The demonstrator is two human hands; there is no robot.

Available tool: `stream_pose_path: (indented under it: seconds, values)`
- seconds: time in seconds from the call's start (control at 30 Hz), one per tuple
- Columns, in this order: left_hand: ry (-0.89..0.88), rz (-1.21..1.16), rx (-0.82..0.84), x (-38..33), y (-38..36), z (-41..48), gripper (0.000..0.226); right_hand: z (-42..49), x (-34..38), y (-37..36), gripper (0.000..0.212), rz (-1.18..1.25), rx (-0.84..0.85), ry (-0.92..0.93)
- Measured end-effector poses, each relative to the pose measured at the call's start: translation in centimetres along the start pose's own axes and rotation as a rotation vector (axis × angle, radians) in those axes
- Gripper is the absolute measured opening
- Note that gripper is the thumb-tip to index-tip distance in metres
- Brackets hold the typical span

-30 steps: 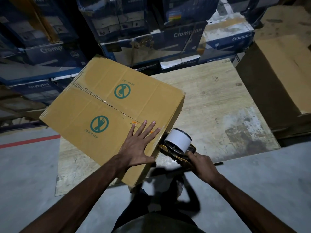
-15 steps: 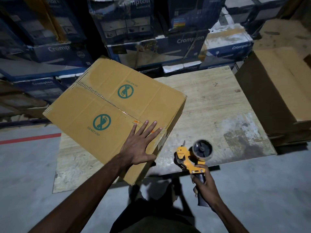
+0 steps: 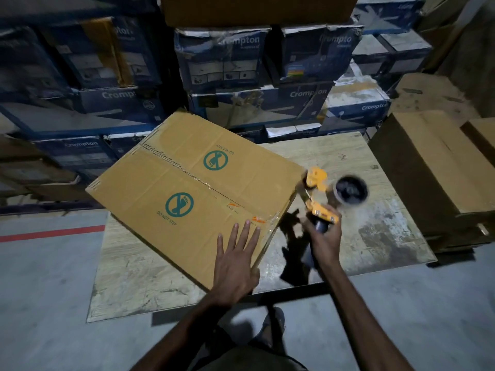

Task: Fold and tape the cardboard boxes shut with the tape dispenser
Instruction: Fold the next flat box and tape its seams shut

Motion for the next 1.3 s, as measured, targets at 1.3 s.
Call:
stream_pose_path:
  seconds: [1.3]
  values:
    - [0.704, -0.270, -0.470, 30.1, 2.4, -31.0, 0.109, -19.4, -5.2, -19.5, 0.052, -0.433, 0.010, 0.208]
Point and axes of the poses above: each hand's wrist, its own z-axis towards the middle knuckle, its own y-axis out of the back of the hand, x = y × z, the point moved 8 cm from there along z, towards the middle knuckle, and after that the axes turned 13 degrees about -y, right-handed, at the moved point
